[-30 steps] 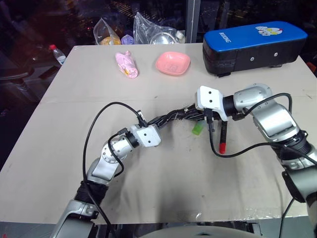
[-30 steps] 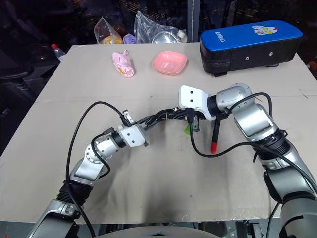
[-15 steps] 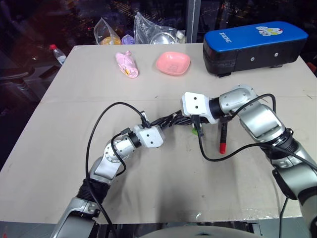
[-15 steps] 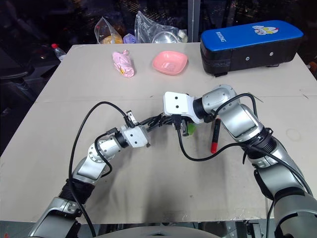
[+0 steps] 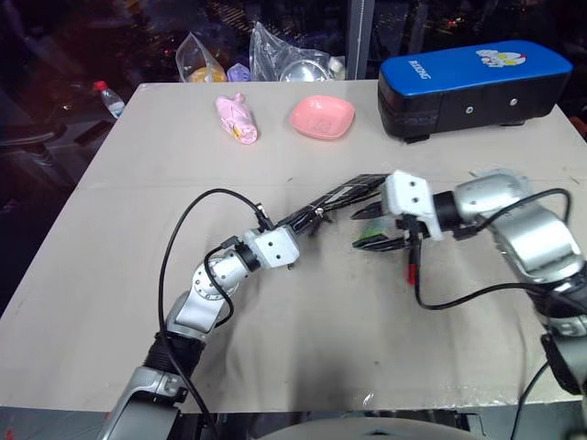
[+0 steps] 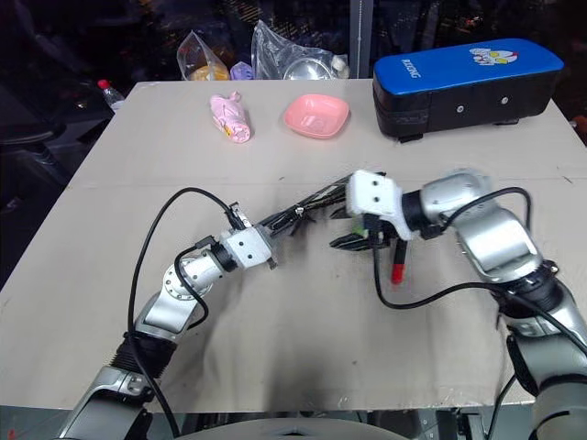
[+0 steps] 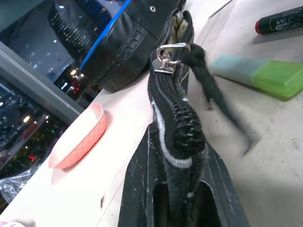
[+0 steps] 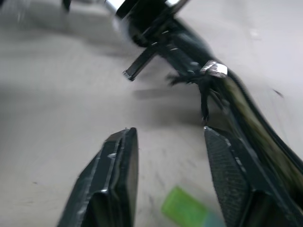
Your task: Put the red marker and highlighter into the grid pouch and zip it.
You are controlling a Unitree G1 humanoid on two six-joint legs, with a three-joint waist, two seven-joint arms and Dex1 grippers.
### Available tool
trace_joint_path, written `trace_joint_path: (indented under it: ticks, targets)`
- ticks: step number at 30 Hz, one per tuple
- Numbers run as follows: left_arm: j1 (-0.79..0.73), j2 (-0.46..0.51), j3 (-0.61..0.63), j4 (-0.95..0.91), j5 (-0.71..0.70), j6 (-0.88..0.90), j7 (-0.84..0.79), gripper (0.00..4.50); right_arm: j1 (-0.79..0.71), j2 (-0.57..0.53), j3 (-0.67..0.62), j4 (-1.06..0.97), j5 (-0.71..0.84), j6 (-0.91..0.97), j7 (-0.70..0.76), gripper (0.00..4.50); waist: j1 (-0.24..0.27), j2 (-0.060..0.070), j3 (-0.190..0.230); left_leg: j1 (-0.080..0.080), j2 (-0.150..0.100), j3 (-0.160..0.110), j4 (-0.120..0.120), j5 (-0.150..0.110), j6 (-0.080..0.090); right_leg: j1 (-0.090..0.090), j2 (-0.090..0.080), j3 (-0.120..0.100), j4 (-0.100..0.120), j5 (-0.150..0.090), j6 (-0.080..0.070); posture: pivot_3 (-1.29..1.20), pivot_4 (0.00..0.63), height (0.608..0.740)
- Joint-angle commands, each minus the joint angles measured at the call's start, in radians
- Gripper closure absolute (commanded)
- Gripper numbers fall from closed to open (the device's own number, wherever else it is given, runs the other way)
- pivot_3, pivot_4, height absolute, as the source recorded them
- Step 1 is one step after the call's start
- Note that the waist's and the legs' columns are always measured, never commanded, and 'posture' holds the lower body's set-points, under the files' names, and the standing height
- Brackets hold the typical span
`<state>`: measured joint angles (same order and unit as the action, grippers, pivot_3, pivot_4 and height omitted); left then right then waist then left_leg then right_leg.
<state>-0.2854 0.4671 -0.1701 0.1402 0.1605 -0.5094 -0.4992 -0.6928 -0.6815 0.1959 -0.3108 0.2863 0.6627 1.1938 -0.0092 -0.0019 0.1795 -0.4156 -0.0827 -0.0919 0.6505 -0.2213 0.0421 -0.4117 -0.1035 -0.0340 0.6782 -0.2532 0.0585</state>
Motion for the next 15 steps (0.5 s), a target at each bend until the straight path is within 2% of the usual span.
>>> trace_joint_path:
  ticks: [1, 2, 4, 5, 15]
  targets:
    - [-0.003, 0.002, 0.012, -0.028, -0.019, -0.006, -0.001, 4.50, -0.017, 0.014, -0.121, 0.011, 0.047, 0.068, -0.111, 2.86, -0.001, 0.000, 0.000, 0.000, 0.000, 0.000, 0.000, 0.000, 0.000, 0.000, 0.000, 0.000, 0.000, 0.000, 0.000, 0.00, 0.150, 0.734]
    - [-0.005, 0.001, 0.011, -0.026, -0.019, -0.006, -0.002, 4.50, -0.009, 0.009, -0.128, 0.026, 0.042, 0.063, -0.127, 3.13, 0.000, 0.000, 0.000, 0.000, 0.000, 0.000, 0.000, 0.000, 0.000, 0.000, 0.000, 0.000, 0.000, 0.000, 0.000, 0.00, 0.150, 0.734]
    - [-0.009, -0.002, 0.008, -0.022, -0.019, -0.007, -0.003, 4.50, 0.005, 0.020, -0.129, 0.060, 0.025, 0.041, -0.170, 4.12, 0.001, 0.000, 0.000, 0.000, 0.000, 0.000, 0.000, 0.000, 0.000, 0.000, 0.000, 0.000, 0.000, 0.000, 0.000, 0.00, 0.150, 0.734]
    - [-0.012, -0.004, 0.005, -0.020, -0.020, -0.009, -0.005, 4.50, 0.008, 0.037, -0.127, 0.092, 0.010, 0.025, -0.201, 4.31, 0.001, 0.000, 0.000, 0.000, 0.000, 0.000, 0.000, 0.000, 0.000, 0.000, 0.000, 0.000, 0.000, 0.000, 0.000, 0.00, 0.150, 0.734]
    - [-0.021, -0.010, -0.010, -0.017, -0.017, -0.023, -0.026, 4.50, -0.035, 0.124, -0.019, 0.312, -0.103, -0.091, -0.295, 4.31, -0.002, -0.001, -0.001, 0.000, 0.000, 0.001, 0.000, 0.001, -0.002, 0.000, 0.001, 0.000, 0.000, 0.000, 0.000, 0.00, 0.150, 0.734]
